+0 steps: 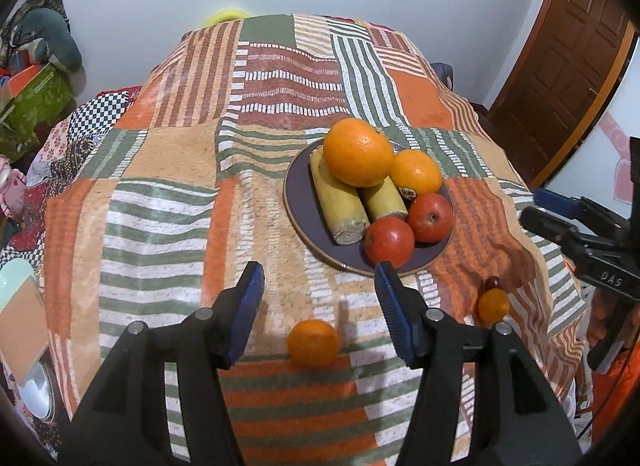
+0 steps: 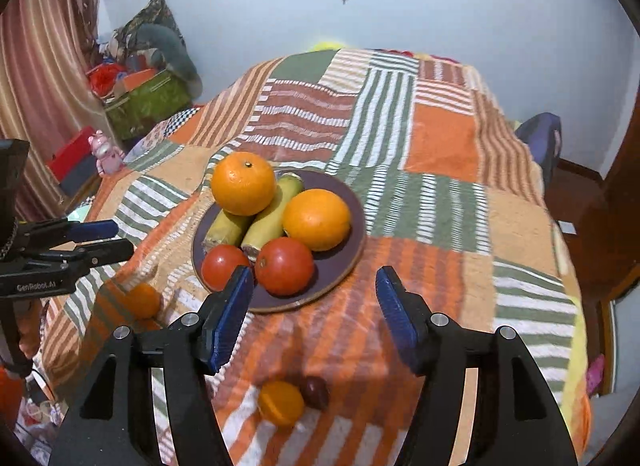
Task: Organize fruits
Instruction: 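Grasp a small mandarin with left tool while right tool grasps another mandarin, then carry both held mandarins toward the plate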
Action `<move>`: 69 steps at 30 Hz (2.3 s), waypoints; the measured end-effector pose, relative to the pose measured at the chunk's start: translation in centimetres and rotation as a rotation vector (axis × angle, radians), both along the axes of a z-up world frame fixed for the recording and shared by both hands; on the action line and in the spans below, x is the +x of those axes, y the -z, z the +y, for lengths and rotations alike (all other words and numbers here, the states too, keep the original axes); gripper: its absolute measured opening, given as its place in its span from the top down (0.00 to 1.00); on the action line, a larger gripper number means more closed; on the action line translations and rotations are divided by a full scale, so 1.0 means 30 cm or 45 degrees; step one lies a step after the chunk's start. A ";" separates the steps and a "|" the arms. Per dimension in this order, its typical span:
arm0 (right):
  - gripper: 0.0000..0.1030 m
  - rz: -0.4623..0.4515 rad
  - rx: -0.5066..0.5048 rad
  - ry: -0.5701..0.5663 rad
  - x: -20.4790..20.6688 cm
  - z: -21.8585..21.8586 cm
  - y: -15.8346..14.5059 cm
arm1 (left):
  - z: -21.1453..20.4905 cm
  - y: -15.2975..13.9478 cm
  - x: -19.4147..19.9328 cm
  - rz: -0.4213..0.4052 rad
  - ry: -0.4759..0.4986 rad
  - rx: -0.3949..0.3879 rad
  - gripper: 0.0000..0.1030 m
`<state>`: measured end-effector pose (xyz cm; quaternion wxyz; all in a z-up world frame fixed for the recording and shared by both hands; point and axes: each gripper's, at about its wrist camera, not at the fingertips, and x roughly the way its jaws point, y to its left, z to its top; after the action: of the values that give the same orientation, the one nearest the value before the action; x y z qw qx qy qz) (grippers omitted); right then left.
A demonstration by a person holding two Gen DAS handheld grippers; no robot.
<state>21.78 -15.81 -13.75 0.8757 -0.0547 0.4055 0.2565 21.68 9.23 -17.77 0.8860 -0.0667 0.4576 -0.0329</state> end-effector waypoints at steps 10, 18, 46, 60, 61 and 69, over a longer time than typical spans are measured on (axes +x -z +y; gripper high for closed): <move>0.42 0.048 -0.016 0.064 -0.110 -0.026 0.048 | 0.006 0.075 -0.075 0.062 0.029 0.026 0.42; 0.42 0.137 0.002 0.126 -0.168 -0.014 0.125 | -0.020 0.160 -0.096 0.117 0.093 0.043 0.42; 0.70 0.203 0.008 0.075 -0.180 0.039 0.182 | -0.031 0.176 -0.060 0.093 0.111 0.039 0.64; 0.70 0.032 0.005 0.021 -0.109 0.093 0.069 | -0.045 0.078 0.036 -0.003 0.094 0.008 0.64; 0.70 0.026 0.004 0.019 -0.099 0.095 0.066 | -0.046 0.077 0.048 -0.005 0.093 0.009 0.64; 0.70 -0.008 -0.006 0.038 -0.007 0.091 0.061 | -0.034 0.086 0.129 -0.011 0.071 0.034 0.64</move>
<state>21.58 -13.07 -15.59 0.8807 -0.0514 0.4039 0.2421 25.55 8.22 -20.34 0.8876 -0.0419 0.4558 -0.0519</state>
